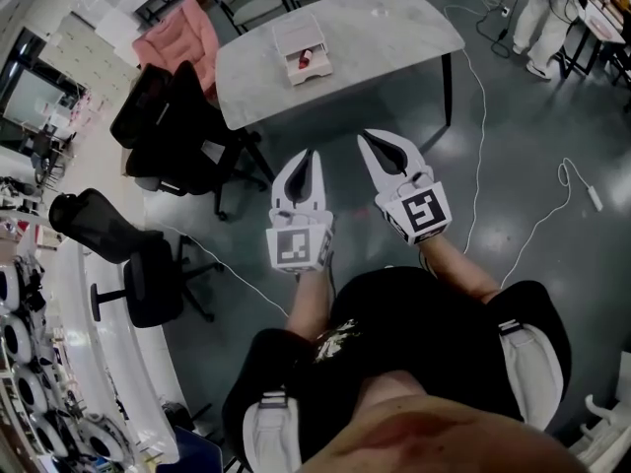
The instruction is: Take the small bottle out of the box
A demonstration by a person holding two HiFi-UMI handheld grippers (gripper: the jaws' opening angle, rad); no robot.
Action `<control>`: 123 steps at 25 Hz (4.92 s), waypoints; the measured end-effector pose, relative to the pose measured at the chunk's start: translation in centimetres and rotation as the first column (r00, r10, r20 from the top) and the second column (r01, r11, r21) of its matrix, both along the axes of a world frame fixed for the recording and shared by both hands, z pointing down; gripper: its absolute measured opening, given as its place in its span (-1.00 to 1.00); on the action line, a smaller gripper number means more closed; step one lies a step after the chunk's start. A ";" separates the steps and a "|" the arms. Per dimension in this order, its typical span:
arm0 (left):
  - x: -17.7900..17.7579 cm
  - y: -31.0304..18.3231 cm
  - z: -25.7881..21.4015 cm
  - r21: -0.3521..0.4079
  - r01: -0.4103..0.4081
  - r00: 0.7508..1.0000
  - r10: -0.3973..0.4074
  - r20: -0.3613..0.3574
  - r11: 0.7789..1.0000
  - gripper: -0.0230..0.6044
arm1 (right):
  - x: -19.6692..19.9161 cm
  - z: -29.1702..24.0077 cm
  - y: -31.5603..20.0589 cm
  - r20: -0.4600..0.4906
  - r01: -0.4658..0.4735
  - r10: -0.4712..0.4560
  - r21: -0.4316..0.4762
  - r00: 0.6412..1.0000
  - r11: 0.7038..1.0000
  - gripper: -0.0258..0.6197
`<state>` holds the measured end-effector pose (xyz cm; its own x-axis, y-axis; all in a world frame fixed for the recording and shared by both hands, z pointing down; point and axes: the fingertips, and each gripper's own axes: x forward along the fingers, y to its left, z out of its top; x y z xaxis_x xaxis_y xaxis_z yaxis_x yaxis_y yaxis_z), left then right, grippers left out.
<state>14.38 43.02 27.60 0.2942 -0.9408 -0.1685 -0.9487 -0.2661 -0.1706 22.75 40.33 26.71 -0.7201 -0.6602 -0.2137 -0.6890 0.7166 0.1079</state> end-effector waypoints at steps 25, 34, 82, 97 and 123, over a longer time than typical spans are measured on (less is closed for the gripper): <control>-0.6 -1.4 0.9 -0.010 0.020 1.000 -0.020 0.009 1.000 -0.89 | -0.2 1.2 -1.7 -0.003 0.009 -0.009 -0.014 1.000 1.000 -0.93; -2.1 -0.9 1.7 -0.023 0.058 0.998 -0.058 -0.003 0.998 -0.89 | -1.7 2.0 -1.4 -0.020 0.036 -0.036 -0.013 0.999 0.999 -0.93; -21.0 -32.1 0.7 -0.079 -0.097 0.995 0.096 -0.013 0.992 -0.89 | -22.2 0.7 -30.6 -0.090 -0.118 0.116 -0.014 0.989 0.993 -0.93; -22.4 -35.8 2.8 -0.107 -0.159 0.987 0.160 -0.003 0.981 -0.89 | -22.3 2.4 -34.5 -0.104 -0.203 0.198 -0.038 0.975 0.978 -0.93; -21.1 -56.5 10.9 -0.320 -0.204 0.978 0.206 -0.027 0.925 -0.89 | -22.9 10.8 -54.4 -0.173 -0.171 0.135 -0.213 0.976 0.962 -0.93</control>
<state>-6.72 -13.48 38.45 0.4862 -0.8635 0.1337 -0.8668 -0.4960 -0.0509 -0.17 -14.09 37.52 -0.6191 -0.7831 0.0594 -0.7799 0.6219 0.0705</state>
